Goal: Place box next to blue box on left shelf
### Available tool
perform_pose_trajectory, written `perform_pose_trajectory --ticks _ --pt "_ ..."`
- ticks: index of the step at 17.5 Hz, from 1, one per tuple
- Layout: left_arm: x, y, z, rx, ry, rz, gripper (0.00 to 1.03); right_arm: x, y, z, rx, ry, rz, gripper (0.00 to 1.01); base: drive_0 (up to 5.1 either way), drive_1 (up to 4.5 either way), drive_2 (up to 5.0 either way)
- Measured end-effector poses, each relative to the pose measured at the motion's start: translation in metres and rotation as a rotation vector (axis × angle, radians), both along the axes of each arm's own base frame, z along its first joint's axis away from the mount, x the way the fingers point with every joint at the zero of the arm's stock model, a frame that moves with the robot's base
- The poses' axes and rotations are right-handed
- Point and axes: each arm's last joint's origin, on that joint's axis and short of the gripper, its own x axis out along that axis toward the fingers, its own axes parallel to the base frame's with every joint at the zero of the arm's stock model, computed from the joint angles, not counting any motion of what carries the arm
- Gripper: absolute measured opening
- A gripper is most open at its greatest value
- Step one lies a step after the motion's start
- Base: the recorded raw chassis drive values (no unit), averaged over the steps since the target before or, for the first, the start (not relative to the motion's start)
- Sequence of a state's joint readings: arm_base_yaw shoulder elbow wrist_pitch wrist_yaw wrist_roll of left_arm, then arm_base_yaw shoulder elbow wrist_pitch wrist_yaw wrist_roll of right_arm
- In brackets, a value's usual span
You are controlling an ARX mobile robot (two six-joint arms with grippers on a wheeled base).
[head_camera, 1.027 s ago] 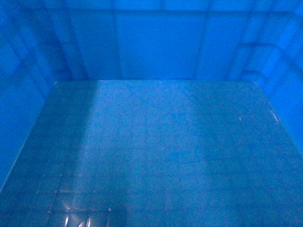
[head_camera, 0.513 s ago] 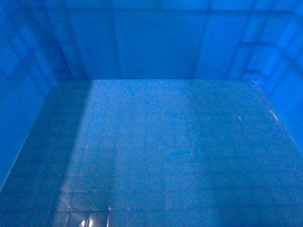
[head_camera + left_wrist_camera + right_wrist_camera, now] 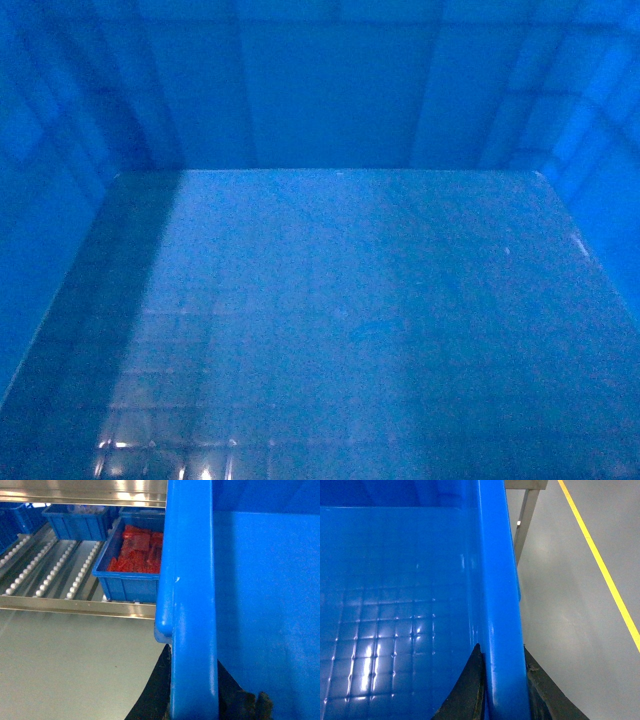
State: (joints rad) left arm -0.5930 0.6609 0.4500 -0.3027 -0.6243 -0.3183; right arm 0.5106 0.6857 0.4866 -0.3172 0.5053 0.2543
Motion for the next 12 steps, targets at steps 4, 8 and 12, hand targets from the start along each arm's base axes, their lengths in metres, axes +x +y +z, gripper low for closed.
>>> perform_pose_trajectory --ticks 4,8,12 --pt "0.0 0.0 0.0 -0.001 0.0 0.0 0.09 0.0001 0.0 -0.0002 -0.001 0.001 0.0 0.12 -5.1 2.35 2.3" --pt "0.0 0.0 0.0001 -0.001 -0.001 0.0 0.09 0.0 0.0 0.0001 0.001 -0.001 0.0 0.12 -5.1 2.35 2.3" --pt "0.0 0.0 0.0 0.0 0.0 0.0 0.09 0.0 0.0 0.0 0.001 0.0 0.001 0.12 -5.1 2.29 2.3"
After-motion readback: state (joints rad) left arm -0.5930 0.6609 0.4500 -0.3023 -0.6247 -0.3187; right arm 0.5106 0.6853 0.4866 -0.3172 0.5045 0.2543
